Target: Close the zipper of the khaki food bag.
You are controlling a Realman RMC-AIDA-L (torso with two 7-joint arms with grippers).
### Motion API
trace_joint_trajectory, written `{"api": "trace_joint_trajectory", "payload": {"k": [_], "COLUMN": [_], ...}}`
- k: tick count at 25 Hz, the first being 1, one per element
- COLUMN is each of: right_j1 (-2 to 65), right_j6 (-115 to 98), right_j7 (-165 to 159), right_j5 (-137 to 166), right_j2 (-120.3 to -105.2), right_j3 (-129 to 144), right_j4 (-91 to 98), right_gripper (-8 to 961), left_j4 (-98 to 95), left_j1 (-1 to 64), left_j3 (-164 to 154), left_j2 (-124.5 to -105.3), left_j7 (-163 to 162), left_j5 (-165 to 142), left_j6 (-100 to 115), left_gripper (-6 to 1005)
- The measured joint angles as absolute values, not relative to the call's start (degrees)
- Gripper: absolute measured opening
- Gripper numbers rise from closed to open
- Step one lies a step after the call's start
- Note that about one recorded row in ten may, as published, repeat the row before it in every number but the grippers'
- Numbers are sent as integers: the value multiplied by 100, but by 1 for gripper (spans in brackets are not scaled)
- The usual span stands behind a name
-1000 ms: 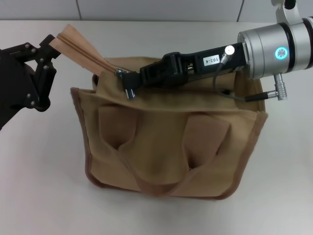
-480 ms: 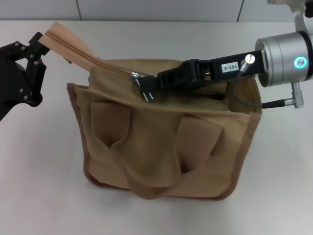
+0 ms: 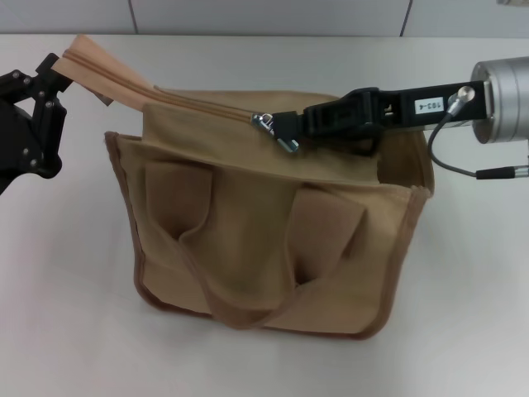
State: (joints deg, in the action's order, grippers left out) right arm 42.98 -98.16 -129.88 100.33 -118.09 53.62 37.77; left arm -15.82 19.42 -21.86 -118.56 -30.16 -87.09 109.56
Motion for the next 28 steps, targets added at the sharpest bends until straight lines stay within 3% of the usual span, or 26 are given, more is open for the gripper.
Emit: {"api": "trace_joint_trajectory", "payload": {"k": [6, 20, 28], "right_j1": [4258, 4682, 4547], "right_j6": [-9819, -9762, -9852], "right_j7": [-12720, -12683, -12692], "right_j5": [10037, 10061, 10046], "right_j2": [-11724, -11681, -11584], "right_j3": [5174, 5172, 5098], "right_j4": [3771, 3729, 3726], "right_gripper": [2, 0, -1], "left_j4": [-1582, -1582, -1582], "left_j1": [1920, 1913, 1899], "left_j3": [-2179, -2179, -2180], "left_j2": [-11857, -11856, -11852], "left_j7": [-3015, -3062, -3066], "left_j5": [-8709, -8706, -8648], "left_j6": [10990, 11157, 11123], "left_gripper": [-2, -1, -2]}}
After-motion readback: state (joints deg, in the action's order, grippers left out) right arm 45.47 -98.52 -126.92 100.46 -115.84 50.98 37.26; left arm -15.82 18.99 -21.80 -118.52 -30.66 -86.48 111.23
